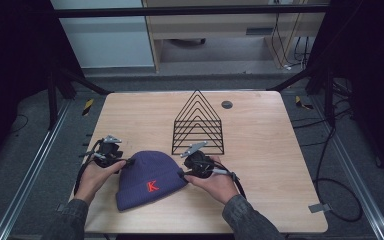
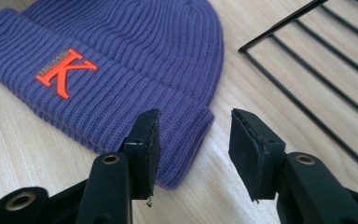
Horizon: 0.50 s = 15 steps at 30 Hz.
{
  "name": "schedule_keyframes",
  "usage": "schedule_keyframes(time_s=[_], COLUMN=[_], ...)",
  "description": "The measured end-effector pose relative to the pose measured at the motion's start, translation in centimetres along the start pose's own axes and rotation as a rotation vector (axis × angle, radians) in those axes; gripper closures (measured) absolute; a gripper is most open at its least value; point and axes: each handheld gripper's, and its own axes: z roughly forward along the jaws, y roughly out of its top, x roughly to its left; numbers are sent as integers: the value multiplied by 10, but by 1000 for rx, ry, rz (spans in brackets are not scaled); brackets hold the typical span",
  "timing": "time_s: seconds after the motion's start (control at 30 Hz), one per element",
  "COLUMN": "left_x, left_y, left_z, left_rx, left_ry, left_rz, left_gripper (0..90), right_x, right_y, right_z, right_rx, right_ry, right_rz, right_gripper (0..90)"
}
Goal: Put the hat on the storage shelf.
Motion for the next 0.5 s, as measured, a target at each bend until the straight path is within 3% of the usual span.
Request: schedule_keyframes(time_s=[0.13, 0.27, 0.33, 0.5], left_x=[-3, -4, -3, -8], left_y=[1, 1, 0, 1], left_z=[9, 16, 16, 15], left_rx=[29, 35, 40, 40], left_ry=[1, -21, -62, -64], left_rz=[14, -3, -9, 17], left_gripper=[355, 433, 532, 709], right_x=[0, -1, -1, 0], right_y=[-2, -3, -4, -4], right_z=[1, 0, 0, 5], right_rx=[7, 7, 8, 31], right_ry=[8, 12, 15, 12], right_rz=[1, -3, -1, 10], right_gripper=[525, 504, 480, 402])
